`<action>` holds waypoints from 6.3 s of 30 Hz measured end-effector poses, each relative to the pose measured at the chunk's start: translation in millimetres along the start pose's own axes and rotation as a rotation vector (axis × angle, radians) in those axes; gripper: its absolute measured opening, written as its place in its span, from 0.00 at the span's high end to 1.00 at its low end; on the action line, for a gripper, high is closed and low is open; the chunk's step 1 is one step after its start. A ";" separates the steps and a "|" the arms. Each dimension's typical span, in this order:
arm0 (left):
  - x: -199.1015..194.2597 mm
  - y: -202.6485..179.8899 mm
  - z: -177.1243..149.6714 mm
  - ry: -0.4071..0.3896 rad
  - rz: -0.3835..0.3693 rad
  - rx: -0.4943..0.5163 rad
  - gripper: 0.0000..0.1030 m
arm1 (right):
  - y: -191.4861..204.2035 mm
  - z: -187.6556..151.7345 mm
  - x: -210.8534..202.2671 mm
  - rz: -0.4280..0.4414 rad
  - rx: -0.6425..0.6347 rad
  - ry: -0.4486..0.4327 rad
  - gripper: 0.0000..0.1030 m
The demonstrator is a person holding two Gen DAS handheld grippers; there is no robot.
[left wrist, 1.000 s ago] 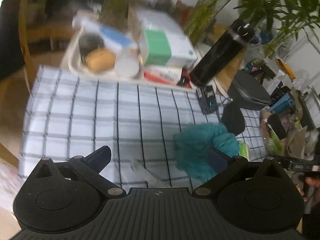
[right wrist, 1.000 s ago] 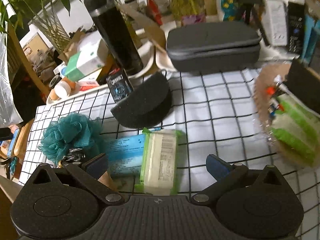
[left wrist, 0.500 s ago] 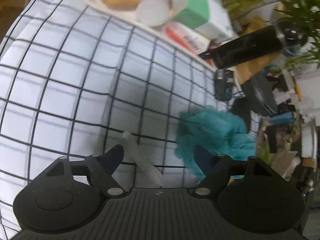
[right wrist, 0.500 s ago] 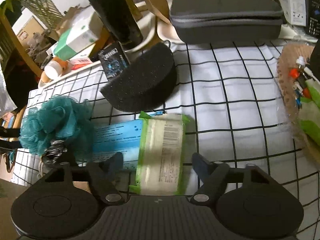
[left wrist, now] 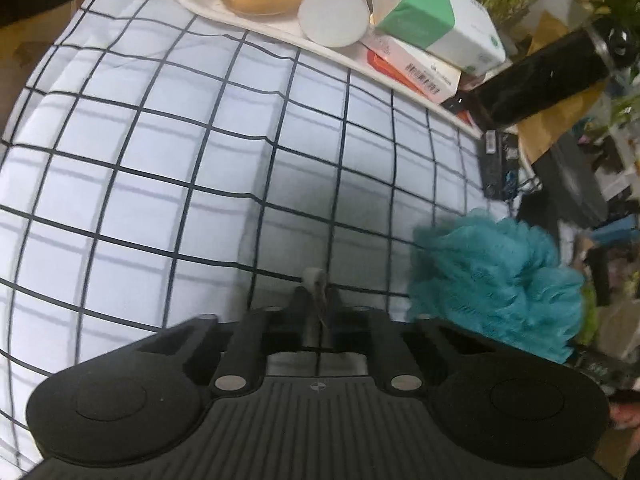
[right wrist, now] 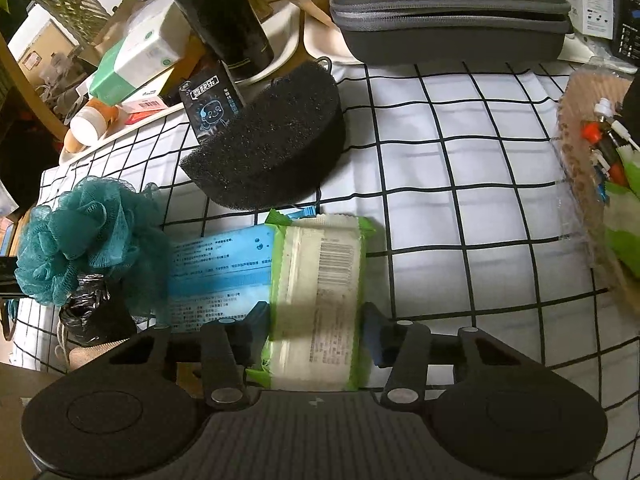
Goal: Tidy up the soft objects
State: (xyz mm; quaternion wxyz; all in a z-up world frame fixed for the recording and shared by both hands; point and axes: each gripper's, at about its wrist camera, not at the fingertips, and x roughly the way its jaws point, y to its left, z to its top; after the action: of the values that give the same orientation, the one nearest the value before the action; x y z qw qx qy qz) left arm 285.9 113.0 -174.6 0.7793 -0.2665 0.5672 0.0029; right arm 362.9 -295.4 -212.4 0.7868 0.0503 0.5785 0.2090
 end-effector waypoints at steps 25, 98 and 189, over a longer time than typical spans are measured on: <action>-84.6 -73.4 -16.1 -0.381 -0.013 0.377 0.98 | 12.9 0.3 -83.1 -0.075 -0.057 -0.263 0.52; -130.0 -105.6 -146.5 -0.159 -0.175 0.939 0.53 | 138.2 -137.0 -172.0 0.292 -0.741 -0.246 0.11; -76.8 -104.8 -30.5 -0.287 -0.142 0.751 0.31 | 57.7 -31.9 -127.4 -0.196 -0.185 -0.435 0.00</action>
State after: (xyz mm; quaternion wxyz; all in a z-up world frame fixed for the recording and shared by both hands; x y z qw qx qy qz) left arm 263.7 33.2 -69.9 0.8920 0.0010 0.3943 -0.2211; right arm 286.6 -297.5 -91.0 0.9105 -0.0344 0.3764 0.1678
